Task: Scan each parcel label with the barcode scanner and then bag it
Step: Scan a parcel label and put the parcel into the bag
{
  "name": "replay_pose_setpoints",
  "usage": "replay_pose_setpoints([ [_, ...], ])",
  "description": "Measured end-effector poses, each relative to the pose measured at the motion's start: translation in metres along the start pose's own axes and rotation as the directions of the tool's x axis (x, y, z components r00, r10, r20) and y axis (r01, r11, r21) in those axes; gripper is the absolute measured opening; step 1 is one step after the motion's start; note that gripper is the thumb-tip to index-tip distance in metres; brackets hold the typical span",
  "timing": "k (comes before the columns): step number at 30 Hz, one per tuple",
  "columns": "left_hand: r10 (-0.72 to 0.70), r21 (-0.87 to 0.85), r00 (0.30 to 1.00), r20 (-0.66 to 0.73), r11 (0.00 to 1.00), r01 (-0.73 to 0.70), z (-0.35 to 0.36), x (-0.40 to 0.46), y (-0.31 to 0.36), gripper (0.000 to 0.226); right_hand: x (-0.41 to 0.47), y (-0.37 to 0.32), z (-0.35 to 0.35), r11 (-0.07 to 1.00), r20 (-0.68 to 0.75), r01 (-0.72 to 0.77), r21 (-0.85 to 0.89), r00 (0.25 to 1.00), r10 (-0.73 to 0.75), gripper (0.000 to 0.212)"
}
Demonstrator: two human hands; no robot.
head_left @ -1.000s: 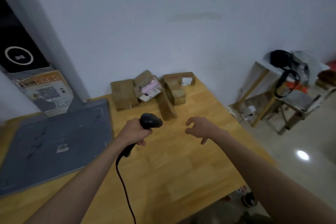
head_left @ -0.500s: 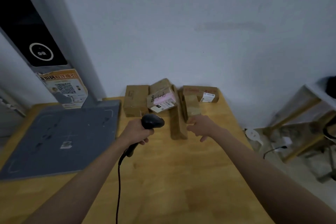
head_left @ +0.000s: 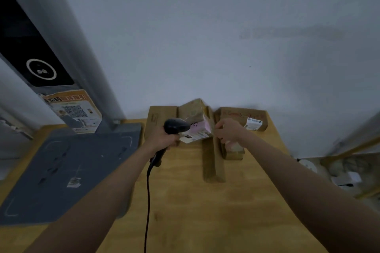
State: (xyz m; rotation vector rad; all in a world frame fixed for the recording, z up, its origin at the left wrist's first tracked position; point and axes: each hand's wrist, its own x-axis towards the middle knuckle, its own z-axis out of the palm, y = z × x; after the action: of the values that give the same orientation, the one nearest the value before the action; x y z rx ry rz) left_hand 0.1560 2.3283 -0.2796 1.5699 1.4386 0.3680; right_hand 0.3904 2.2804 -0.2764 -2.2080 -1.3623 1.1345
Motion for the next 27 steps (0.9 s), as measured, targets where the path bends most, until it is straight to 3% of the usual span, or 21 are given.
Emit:
replay_pose_setpoints([
  [3,-0.038,-0.002,0.999,-0.007,0.999,0.038,0.002,0.035,-0.005,0.004,0.035,-0.002,0.006,0.997,-0.011,0.018,-0.078,1.0,-0.019,0.046],
  [9,-0.12,-0.117,0.991,0.058,0.985,0.126,0.021,0.099,-0.017,0.01,0.113,0.007,0.027,0.981,0.011,0.025,-0.192,1.0,-0.023,0.073],
  [15,-0.172,-0.205,0.981,0.09,0.961,0.187,0.033,0.139,-0.051,0.032,0.158,0.015,0.048,0.982,0.002,0.013,-0.19,1.0,-0.012,0.116],
  [20,-0.195,-0.253,0.974,0.115,0.942,0.219,0.039,0.152,-0.063,0.026,0.174,0.019,0.061,0.983,-0.003,0.05,-0.179,0.999,-0.051,0.113],
  [27,-0.163,-0.279,0.981,0.108,0.942,0.188,0.038,0.142,-0.063,0.035,0.155,0.016,0.059,0.975,-0.084,0.164,-0.147,0.981,-0.177,0.083],
])
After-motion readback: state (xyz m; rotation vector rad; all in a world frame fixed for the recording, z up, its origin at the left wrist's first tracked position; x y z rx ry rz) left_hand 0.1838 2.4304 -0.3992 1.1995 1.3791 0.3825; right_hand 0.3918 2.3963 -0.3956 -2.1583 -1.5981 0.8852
